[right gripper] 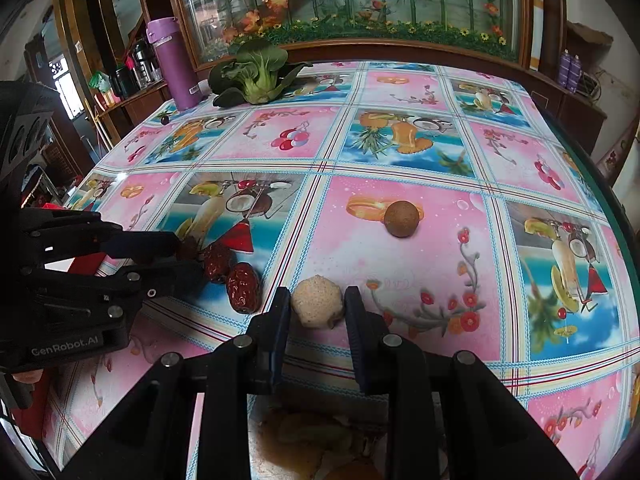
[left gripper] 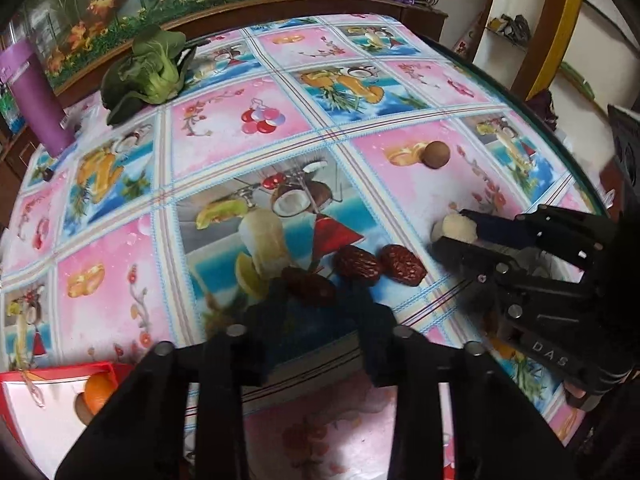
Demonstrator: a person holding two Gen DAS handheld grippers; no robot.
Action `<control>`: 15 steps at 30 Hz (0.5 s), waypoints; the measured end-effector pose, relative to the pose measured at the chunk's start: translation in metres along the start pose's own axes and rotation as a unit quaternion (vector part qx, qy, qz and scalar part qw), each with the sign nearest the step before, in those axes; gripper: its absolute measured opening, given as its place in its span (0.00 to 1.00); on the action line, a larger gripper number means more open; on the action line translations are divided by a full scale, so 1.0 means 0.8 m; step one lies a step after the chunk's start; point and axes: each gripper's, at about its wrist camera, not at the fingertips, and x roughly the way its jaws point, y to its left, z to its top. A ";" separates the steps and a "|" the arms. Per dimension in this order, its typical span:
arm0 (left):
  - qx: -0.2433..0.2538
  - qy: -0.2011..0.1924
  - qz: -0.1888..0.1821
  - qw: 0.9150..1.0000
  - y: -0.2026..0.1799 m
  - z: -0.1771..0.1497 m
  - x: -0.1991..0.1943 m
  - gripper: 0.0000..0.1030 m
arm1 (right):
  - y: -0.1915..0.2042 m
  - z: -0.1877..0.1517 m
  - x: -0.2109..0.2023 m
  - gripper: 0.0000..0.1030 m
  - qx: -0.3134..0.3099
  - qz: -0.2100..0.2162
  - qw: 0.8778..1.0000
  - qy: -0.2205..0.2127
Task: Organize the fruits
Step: 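Grasp a red date with the left tool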
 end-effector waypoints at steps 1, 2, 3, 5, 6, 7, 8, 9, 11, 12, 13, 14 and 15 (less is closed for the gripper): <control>0.002 0.002 0.001 1.000 -0.002 -0.001 0.001 0.28 | 0.000 0.000 0.000 0.26 0.000 0.000 1.000 0.000; 0.006 0.003 0.002 1.000 -0.004 -0.002 0.003 0.24 | 0.000 0.000 0.000 0.26 0.000 0.000 1.000 0.000; 0.008 0.001 0.003 1.000 -0.006 -0.003 0.003 0.24 | 0.000 0.000 0.000 0.26 0.000 0.000 1.000 0.000; 0.004 -0.003 -0.001 1.000 -0.007 -0.004 0.002 0.24 | 0.000 0.000 0.000 0.26 -0.001 0.000 1.000 0.000; 0.000 -0.005 -0.002 1.000 -0.007 -0.005 0.002 0.24 | 0.000 0.000 0.000 0.26 -0.001 0.000 1.000 0.000; -0.005 -0.007 -0.003 1.000 -0.006 -0.006 0.002 0.24 | 0.000 0.000 0.000 0.26 -0.001 0.000 1.000 0.000; -0.009 -0.009 -0.005 1.000 -0.006 -0.006 0.001 0.24 | 0.000 0.000 0.000 0.26 -0.001 0.000 1.000 0.000; -0.013 -0.010 -0.006 1.000 -0.006 -0.007 0.001 0.24 | 0.000 0.000 0.000 0.26 -0.001 0.000 1.000 0.000; -0.020 -0.015 -0.006 1.000 -0.008 -0.011 -0.002 0.24 | 0.000 -0.001 0.000 0.26 -0.001 -0.001 1.000 0.000; -0.022 -0.017 -0.006 1.000 -0.009 -0.013 -0.004 0.24 | 0.001 -0.001 -0.001 0.25 -0.001 -0.002 1.000 -0.001; -0.024 -0.021 -0.006 0.999 -0.011 -0.015 -0.007 0.24 | 0.001 -0.001 -0.001 0.25 -0.001 -0.004 1.000 -0.001; -0.028 -0.025 -0.005 0.999 -0.012 -0.018 -0.011 0.24 | 0.001 -0.001 -0.001 0.25 -0.001 -0.006 1.000 -0.001; -0.031 -0.029 -0.005 0.999 -0.013 -0.020 -0.015 0.24 | 0.002 -0.002 -0.002 0.25 0.000 -0.009 1.000 -0.002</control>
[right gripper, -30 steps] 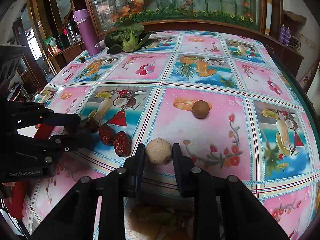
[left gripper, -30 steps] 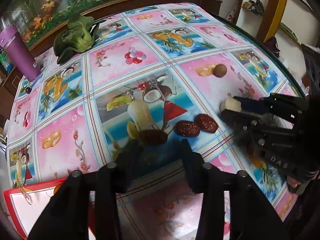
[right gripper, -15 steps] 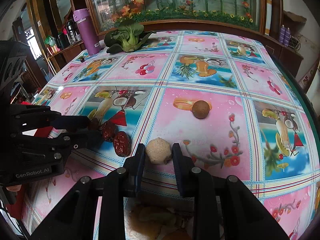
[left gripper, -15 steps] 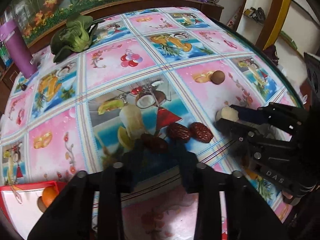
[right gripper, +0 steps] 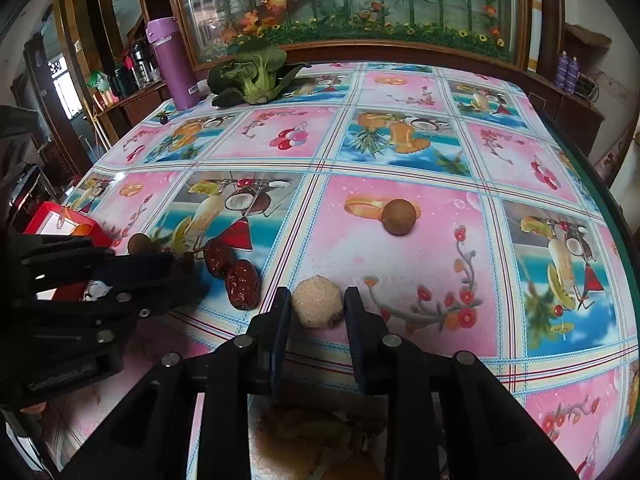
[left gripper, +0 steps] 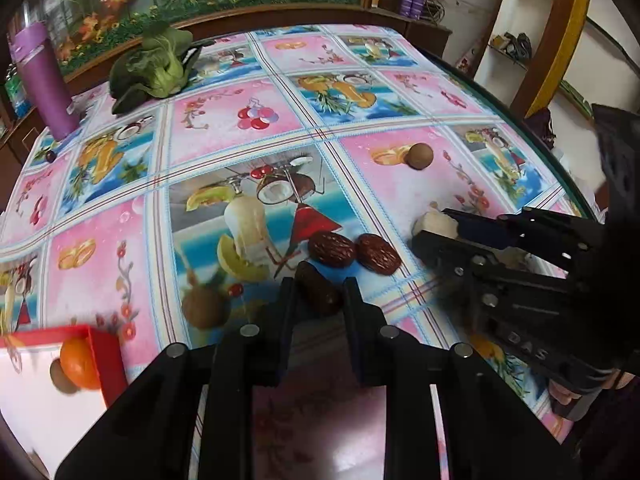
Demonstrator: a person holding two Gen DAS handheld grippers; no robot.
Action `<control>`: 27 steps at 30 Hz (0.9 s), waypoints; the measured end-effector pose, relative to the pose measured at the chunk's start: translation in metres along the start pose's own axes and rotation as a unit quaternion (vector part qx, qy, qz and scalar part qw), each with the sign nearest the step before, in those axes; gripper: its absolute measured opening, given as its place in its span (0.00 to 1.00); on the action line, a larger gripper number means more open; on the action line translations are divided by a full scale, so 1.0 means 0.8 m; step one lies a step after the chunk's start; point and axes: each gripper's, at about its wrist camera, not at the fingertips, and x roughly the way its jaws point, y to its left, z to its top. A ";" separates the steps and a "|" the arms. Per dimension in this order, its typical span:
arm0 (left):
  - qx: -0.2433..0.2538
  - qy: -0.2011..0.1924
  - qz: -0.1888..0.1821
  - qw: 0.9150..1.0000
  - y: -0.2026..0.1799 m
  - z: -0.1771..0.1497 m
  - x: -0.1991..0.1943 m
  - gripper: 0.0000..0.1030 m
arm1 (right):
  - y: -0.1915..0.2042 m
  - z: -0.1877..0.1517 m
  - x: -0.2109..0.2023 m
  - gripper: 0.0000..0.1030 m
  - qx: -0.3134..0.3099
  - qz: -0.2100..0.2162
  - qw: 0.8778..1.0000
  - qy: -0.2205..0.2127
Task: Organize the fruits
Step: 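Grasp a red date with the left tool, then carry the red date and pastry ball into the tray and open both tools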
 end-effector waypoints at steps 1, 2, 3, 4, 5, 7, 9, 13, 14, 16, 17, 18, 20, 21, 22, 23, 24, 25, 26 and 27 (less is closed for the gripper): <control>-0.004 -0.006 -0.001 1.000 -0.001 -0.003 -0.007 0.24 | 0.000 0.000 -0.001 0.25 0.001 -0.004 1.000 -0.001; -0.007 -0.012 -0.003 1.000 -0.002 -0.005 -0.013 0.24 | -0.001 -0.001 -0.001 0.25 0.003 -0.006 1.000 -0.001; -0.010 -0.018 -0.002 1.000 -0.002 -0.009 -0.022 0.24 | -0.002 -0.001 -0.002 0.25 0.007 -0.009 1.000 -0.003; -0.013 -0.026 0.003 1.000 -0.003 -0.014 -0.035 0.24 | -0.003 -0.002 -0.003 0.25 0.011 -0.017 1.000 -0.005; -0.015 -0.034 0.005 0.999 -0.004 -0.018 -0.045 0.24 | -0.004 -0.003 -0.007 0.25 0.015 -0.024 1.000 -0.011; -0.017 -0.056 0.009 0.998 -0.003 -0.029 -0.071 0.24 | -0.006 -0.003 -0.017 0.25 0.022 -0.030 0.999 -0.026; -0.025 -0.074 0.026 0.997 0.001 -0.046 -0.100 0.24 | -0.006 -0.004 -0.028 0.25 0.034 -0.020 0.999 -0.038; -0.066 -0.087 0.041 0.993 0.024 -0.086 -0.142 0.24 | 0.017 -0.009 -0.053 0.25 0.038 0.015 0.998 -0.055; -0.082 -0.086 0.048 0.992 0.034 -0.096 -0.149 0.24 | 0.027 -0.009 -0.056 0.25 0.036 0.030 0.997 -0.056; -0.109 -0.090 0.056 0.988 0.050 -0.114 -0.162 0.24 | 0.060 -0.006 -0.064 0.25 0.018 0.049 0.997 -0.059; -0.120 -0.092 0.061 0.987 0.058 -0.123 -0.168 0.24 | 0.078 -0.004 -0.067 0.25 0.003 0.057 0.997 -0.059; -0.132 -0.092 0.070 0.985 0.067 -0.131 -0.173 0.24 | 0.100 -0.003 -0.069 0.25 -0.014 0.068 0.996 -0.057; -0.161 -0.090 0.090 0.979 0.090 -0.148 -0.182 0.25 | 0.142 -0.003 -0.070 0.25 -0.042 0.093 0.994 -0.049; -0.169 -0.093 0.094 0.977 0.098 -0.155 -0.186 0.25 | 0.163 -0.004 -0.069 0.25 -0.054 0.105 0.992 -0.044; -0.181 -0.095 0.104 0.973 0.110 -0.163 -0.192 0.25 | 0.183 -0.005 -0.066 0.25 -0.066 0.115 0.990 -0.038; -0.187 -0.094 0.114 0.971 0.118 -0.169 -0.195 0.25 | 0.200 -0.007 -0.064 0.25 -0.078 0.121 0.989 -0.034; -0.193 -0.095 0.122 0.969 0.126 -0.174 -0.198 0.25 | 0.223 -0.008 -0.060 0.25 -0.094 0.126 0.987 -0.028; -0.197 -0.096 0.127 0.967 0.134 -0.179 -0.202 0.25 | 0.238 -0.010 -0.058 0.25 -0.104 0.130 0.986 -0.024; -0.202 -0.096 0.134 0.965 0.143 -0.185 -0.204 0.25 | 0.253 -0.011 -0.054 0.25 -0.114 0.134 0.984 -0.020; -0.206 -0.095 0.142 0.964 0.147 -0.189 -0.205 0.25 | 0.269 -0.011 -0.051 0.25 -0.123 0.141 0.982 -0.014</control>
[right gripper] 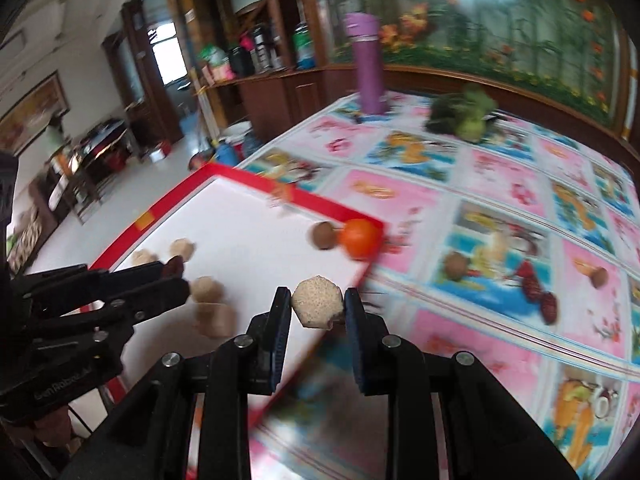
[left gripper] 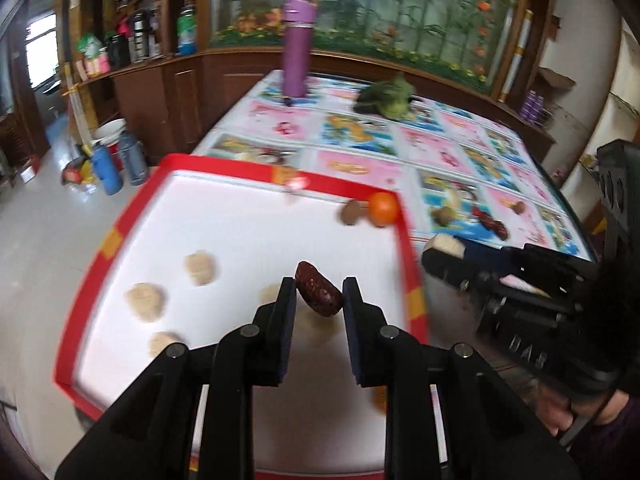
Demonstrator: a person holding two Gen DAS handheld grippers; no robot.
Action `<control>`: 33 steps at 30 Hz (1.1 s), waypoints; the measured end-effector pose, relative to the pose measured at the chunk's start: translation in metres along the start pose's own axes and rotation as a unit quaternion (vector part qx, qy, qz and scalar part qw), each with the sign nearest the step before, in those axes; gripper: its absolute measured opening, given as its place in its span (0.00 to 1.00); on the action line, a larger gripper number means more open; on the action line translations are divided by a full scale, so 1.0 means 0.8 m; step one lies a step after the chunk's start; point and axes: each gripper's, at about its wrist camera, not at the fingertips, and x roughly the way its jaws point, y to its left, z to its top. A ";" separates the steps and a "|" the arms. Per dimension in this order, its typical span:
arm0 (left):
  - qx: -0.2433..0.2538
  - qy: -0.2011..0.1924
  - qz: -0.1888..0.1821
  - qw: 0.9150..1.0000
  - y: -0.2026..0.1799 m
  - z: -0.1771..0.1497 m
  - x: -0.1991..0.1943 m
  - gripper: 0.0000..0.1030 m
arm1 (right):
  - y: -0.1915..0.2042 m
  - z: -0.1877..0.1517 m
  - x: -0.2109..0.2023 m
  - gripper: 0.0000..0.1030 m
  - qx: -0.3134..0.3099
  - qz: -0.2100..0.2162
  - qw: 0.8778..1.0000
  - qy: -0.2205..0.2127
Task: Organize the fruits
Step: 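Carry the red date and pastry ball into the tray and open both tools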
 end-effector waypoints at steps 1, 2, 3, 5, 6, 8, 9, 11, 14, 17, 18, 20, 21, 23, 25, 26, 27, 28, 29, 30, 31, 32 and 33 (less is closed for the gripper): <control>0.000 0.000 0.011 1.000 0.007 -0.001 0.001 0.25 | 0.013 0.004 0.008 0.25 -0.008 0.008 1.000 0.008; 0.003 -0.002 0.019 1.000 0.011 -0.003 0.002 0.25 | 0.022 0.006 0.016 0.25 -0.013 0.013 1.000 0.015; 0.004 -0.003 0.027 1.000 0.015 -0.005 0.003 0.25 | 0.032 0.009 0.025 0.25 -0.017 0.017 0.999 0.023; 0.004 -0.006 0.045 0.999 0.024 -0.008 0.003 0.25 | 0.047 0.011 0.042 0.25 -0.020 0.019 0.999 0.042; 0.003 -0.010 0.051 0.999 0.030 -0.010 0.001 0.25 | 0.052 0.012 0.049 0.25 -0.019 0.020 0.998 0.052; -0.005 -0.012 0.053 0.999 0.043 -0.011 -0.001 0.25 | 0.058 0.012 0.059 0.25 -0.013 0.024 0.998 0.064; -0.010 -0.014 0.059 0.998 0.051 -0.011 -0.002 0.25 | 0.061 0.013 0.062 0.25 -0.016 0.017 0.998 0.064; -0.012 -0.018 0.070 0.997 0.060 -0.011 -0.003 0.25 | 0.066 0.015 0.066 0.25 -0.016 0.013 0.998 0.067; -0.022 -0.011 0.076 0.997 0.072 -0.012 0.002 0.25 | 0.067 0.016 0.072 0.25 -0.013 0.008 0.997 0.073; -0.028 -0.003 0.080 0.996 0.078 -0.014 0.007 0.25 | 0.069 0.019 0.077 0.25 -0.008 0.007 0.997 0.077; -0.029 0.001 0.079 0.996 0.079 -0.014 0.010 0.25 | 0.070 0.021 0.078 0.25 -0.009 0.008 0.997 0.078; -0.030 0.009 0.087 0.996 0.079 -0.017 0.013 0.25 | 0.071 0.025 0.080 0.26 -0.014 0.008 0.997 0.079; -0.031 0.010 0.089 0.995 0.079 -0.018 0.014 0.25 | 0.071 0.026 0.082 0.26 -0.013 0.009 0.997 0.080; -0.035 0.016 0.092 0.995 0.080 -0.019 0.016 0.25 | 0.068 0.027 0.082 0.26 -0.007 0.023 0.996 0.084; -0.040 0.021 0.093 0.995 0.081 -0.020 0.015 0.29 | 0.061 0.028 0.075 0.26 0.006 0.036 0.996 0.076; -0.042 0.021 0.096 0.994 0.082 -0.020 0.014 0.41 | 0.058 0.029 0.071 0.26 0.012 0.042 0.997 0.070; -0.043 0.020 0.102 0.994 0.082 -0.020 0.012 0.49 | 0.053 0.031 0.065 0.26 0.018 0.048 0.997 0.062; -0.044 0.015 0.108 0.993 0.081 -0.019 0.008 0.58 | 0.046 0.033 0.058 0.26 0.022 0.054 0.997 0.052; -0.044 0.006 0.112 0.993 0.080 -0.018 0.002 0.59 | 0.038 0.035 0.048 0.26 0.026 0.057 0.997 0.039; -0.043 0.001 0.111 0.993 0.078 -0.016 -0.001 0.59 | 0.031 0.037 0.041 0.26 0.029 0.056 0.998 0.030; -0.041 -0.003 0.109 0.993 0.075 -0.014 -0.005 0.60 | 0.019 0.038 0.031 0.26 0.035 0.053 0.998 0.019; -0.039 -0.008 0.106 0.994 0.072 -0.012 -0.009 0.64 | 0.008 0.039 0.024 0.26 0.041 0.049 0.998 0.011; -0.036 -0.017 0.103 0.994 0.066 -0.010 -0.015 0.65 | -0.007 0.038 0.015 0.26 0.050 0.042 0.998 0.002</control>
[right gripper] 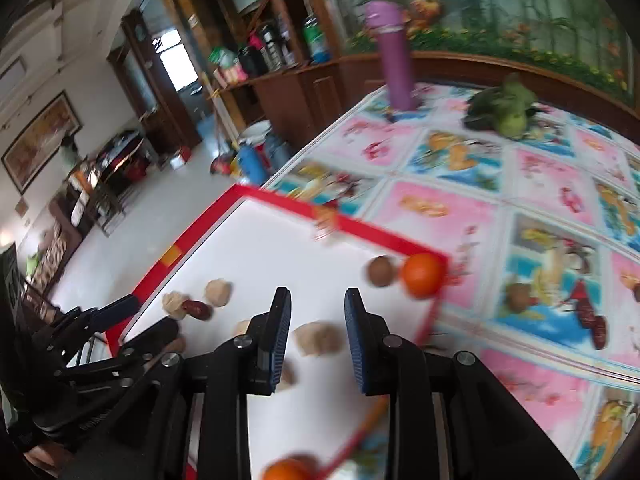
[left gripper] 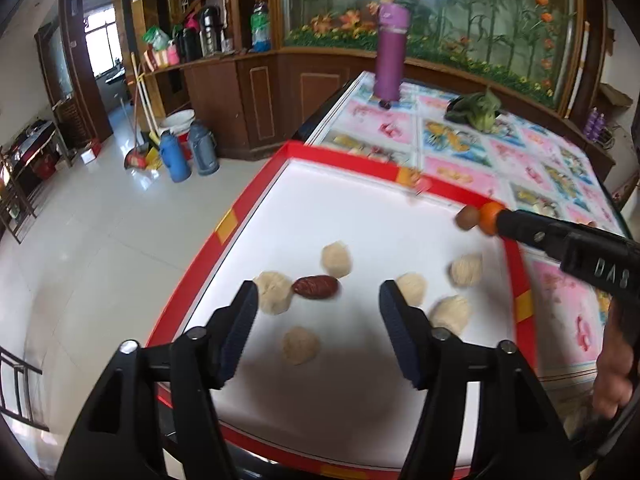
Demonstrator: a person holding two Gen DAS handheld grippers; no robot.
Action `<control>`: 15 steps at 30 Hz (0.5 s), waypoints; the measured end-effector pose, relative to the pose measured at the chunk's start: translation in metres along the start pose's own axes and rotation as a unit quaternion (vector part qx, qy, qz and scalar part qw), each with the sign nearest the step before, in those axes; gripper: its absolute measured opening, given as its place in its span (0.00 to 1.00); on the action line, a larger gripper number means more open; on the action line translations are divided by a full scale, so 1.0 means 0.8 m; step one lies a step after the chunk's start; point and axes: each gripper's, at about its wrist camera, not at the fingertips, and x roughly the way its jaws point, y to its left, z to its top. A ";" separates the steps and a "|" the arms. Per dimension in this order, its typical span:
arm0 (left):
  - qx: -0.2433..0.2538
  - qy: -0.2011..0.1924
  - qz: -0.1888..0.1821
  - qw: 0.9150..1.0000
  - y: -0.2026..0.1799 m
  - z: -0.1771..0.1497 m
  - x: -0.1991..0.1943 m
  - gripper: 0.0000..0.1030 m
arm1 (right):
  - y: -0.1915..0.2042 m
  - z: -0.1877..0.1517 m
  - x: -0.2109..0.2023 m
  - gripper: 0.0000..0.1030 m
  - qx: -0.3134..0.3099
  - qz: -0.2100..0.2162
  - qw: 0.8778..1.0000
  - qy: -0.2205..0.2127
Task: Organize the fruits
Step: 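Carry the red date and pastry ball into the tray and open both tools, then grasp a brown round fruit with the right tool while the left tool grasps another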
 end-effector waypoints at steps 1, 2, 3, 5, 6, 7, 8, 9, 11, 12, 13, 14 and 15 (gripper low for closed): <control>0.003 -0.006 -0.002 1.000 -0.005 0.002 -0.004 0.66 | -0.015 0.000 -0.010 0.26 0.009 -0.008 1.000 -0.009; 0.008 -0.010 -0.006 1.000 -0.011 0.003 -0.008 0.67 | -0.033 -0.001 -0.021 0.26 0.018 -0.015 1.000 -0.016; 0.016 -0.015 -0.015 1.000 -0.021 0.004 -0.014 0.67 | -0.052 -0.002 -0.031 0.26 0.028 -0.024 0.999 -0.021; 0.031 -0.019 -0.029 0.999 -0.039 0.008 -0.019 0.67 | -0.094 -0.009 -0.054 0.26 0.050 -0.053 0.997 -0.035; 0.040 -0.022 -0.036 0.998 -0.050 0.008 -0.023 0.67 | -0.117 -0.013 -0.065 0.26 0.064 -0.066 0.995 -0.038; 0.052 -0.025 -0.045 0.997 -0.063 0.009 -0.028 0.68 | -0.147 -0.020 -0.079 0.26 0.085 -0.080 0.992 -0.041; 0.061 -0.027 -0.053 0.996 -0.075 0.009 -0.031 0.69 | -0.165 -0.023 -0.087 0.26 0.098 -0.087 0.990 -0.043; 0.070 -0.028 -0.062 0.995 -0.087 0.009 -0.034 0.70 | -0.189 -0.029 -0.098 0.26 0.115 -0.098 0.987 -0.045; 0.089 -0.027 -0.082 0.992 -0.114 0.009 -0.037 0.72 | -0.233 -0.044 -0.120 0.26 0.138 -0.138 0.979 -0.053; 0.101 -0.027 -0.088 0.991 -0.129 0.009 -0.036 0.72 | -0.249 -0.051 -0.129 0.26 0.145 -0.156 0.975 -0.056; 0.110 -0.026 -0.090 0.989 -0.140 0.009 -0.036 0.72 | -0.267 -0.055 -0.134 0.26 0.152 -0.172 0.972 -0.055; 0.118 -0.025 -0.093 0.988 -0.151 0.008 -0.035 0.72 | -0.283 -0.059 -0.137 0.26 0.159 -0.185 0.968 -0.050; 0.127 -0.024 -0.099 0.987 -0.164 0.007 -0.034 0.72 | -0.293 -0.061 -0.138 0.27 0.165 -0.190 0.967 -0.046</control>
